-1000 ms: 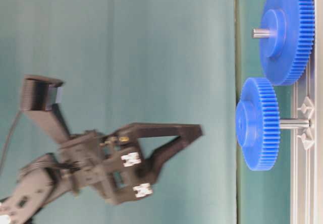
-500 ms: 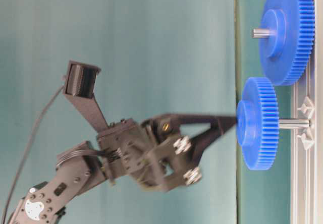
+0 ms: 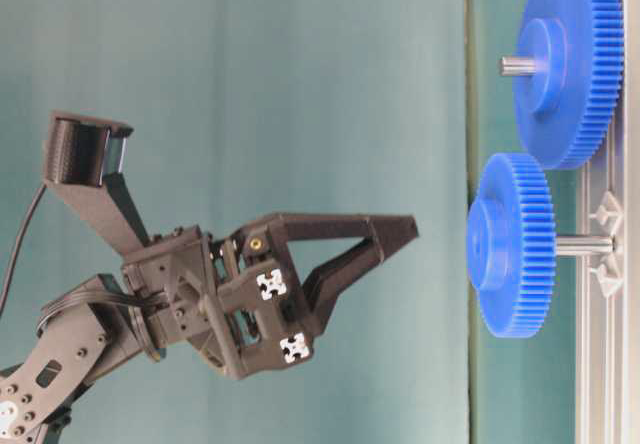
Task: Find the location of the shaft and insert the small gear.
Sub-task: 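Push the gear down the shaft with the left gripper tips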
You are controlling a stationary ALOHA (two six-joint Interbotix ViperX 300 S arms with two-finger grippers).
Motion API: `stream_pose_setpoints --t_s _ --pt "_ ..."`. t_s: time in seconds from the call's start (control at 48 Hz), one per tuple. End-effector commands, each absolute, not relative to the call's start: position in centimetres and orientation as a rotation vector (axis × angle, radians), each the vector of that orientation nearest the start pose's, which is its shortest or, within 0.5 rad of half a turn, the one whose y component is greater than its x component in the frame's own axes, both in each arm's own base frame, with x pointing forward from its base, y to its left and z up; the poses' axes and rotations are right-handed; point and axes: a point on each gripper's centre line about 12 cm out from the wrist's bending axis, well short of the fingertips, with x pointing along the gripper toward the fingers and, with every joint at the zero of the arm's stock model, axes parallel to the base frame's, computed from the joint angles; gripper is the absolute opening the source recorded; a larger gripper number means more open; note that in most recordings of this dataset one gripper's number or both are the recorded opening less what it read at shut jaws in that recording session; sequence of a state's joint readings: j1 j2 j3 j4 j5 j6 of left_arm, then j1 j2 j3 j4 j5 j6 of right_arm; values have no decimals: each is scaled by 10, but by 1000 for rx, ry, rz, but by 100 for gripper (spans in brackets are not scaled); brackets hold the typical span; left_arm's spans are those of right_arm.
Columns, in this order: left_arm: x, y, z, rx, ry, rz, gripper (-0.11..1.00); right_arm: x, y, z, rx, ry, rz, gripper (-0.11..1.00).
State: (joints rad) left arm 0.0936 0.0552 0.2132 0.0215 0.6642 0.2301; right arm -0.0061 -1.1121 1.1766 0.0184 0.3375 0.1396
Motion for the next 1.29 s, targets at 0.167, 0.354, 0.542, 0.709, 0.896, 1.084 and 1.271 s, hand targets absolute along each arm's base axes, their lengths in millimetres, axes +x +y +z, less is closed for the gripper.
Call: stream_pose_setpoints --t_s 0.167,0.354,0.542,0.709,0.896,1.084,1.271 --pt "434 38 248 186 929 -19 0 168 -1 251 166 385 -35 7" --pt "443 27 226 175 946 -36 0 168 -1 251 166 385 -35 7" --pt "445 25 219 174 961 -40 0 168 -1 251 164 384 -35 7" --pt "439 33 245 175 943 -24 0 168 -1 251 166 385 -35 7" --pt "424 43 280 166 918 4 0 168 -1 251 166 385 -35 7" --pt "419 41 291 166 893 6 0 168 -1 251 164 385 -35 7" --pt "410 28 308 177 851 -16 0 168 -1 251 167 387 -36 7"
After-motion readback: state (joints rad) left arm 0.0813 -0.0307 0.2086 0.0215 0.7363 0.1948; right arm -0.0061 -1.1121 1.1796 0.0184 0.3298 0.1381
